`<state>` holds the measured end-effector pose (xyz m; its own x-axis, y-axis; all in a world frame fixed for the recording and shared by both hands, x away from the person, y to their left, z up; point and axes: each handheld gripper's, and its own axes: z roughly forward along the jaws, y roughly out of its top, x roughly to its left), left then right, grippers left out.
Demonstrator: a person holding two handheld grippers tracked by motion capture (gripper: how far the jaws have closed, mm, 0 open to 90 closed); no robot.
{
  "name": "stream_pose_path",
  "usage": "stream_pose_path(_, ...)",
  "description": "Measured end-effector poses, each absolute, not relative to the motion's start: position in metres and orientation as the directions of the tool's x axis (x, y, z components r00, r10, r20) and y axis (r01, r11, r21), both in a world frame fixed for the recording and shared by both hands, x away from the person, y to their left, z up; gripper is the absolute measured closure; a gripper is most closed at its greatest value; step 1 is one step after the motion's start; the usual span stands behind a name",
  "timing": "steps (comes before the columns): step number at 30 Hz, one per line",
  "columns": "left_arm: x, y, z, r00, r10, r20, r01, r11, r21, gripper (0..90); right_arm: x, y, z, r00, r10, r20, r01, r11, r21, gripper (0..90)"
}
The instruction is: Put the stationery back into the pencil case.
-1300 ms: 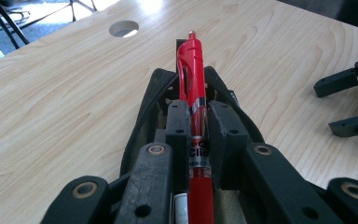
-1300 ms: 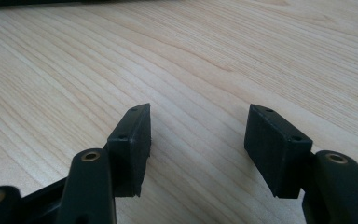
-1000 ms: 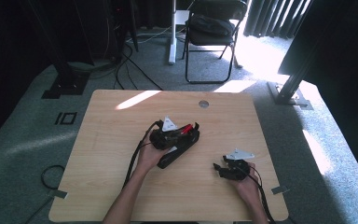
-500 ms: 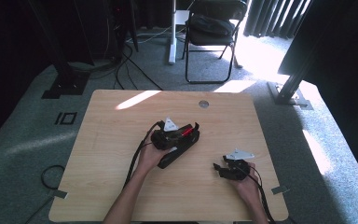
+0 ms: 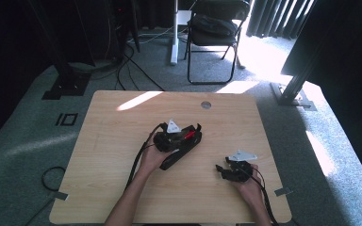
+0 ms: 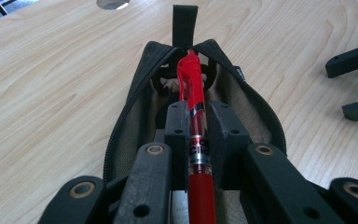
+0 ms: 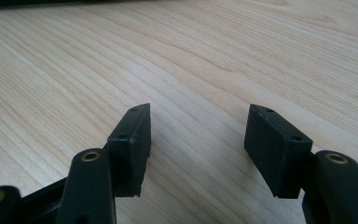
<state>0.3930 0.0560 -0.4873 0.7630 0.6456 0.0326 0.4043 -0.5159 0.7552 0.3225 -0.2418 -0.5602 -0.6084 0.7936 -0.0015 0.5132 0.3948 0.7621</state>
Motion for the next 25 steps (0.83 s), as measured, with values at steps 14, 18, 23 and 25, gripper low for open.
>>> stream_pose_path(14, 0.388, 0.063, -0.475, 0.760, 0.649, -0.008, 0.402, -0.461, 0.791, 59.0, 0.322, -0.242, -0.560, -0.610, 0.792, -0.001, 0.513, 0.396, 0.762, 40.5)
stream_pose_path(18, 0.382, 0.067, -0.467, 0.762, 0.648, -0.013, 0.394, -0.448, 0.802, 54.0, 0.322, -0.242, -0.560, -0.610, 0.792, -0.001, 0.513, 0.396, 0.762, 40.5)
stream_pose_path(23, 0.373, 0.073, -0.461, 0.766, 0.643, -0.011, 0.376, -0.434, 0.818, 50.0, 0.322, -0.242, -0.560, -0.610, 0.793, -0.001, 0.513, 0.396, 0.762, 40.5)
stream_pose_path(25, 0.369, 0.076, -0.461, 0.766, 0.643, -0.010, 0.373, -0.432, 0.821, 49.6, 0.323, -0.242, -0.560, -0.610, 0.792, -0.002, 0.512, 0.396, 0.762, 40.4)
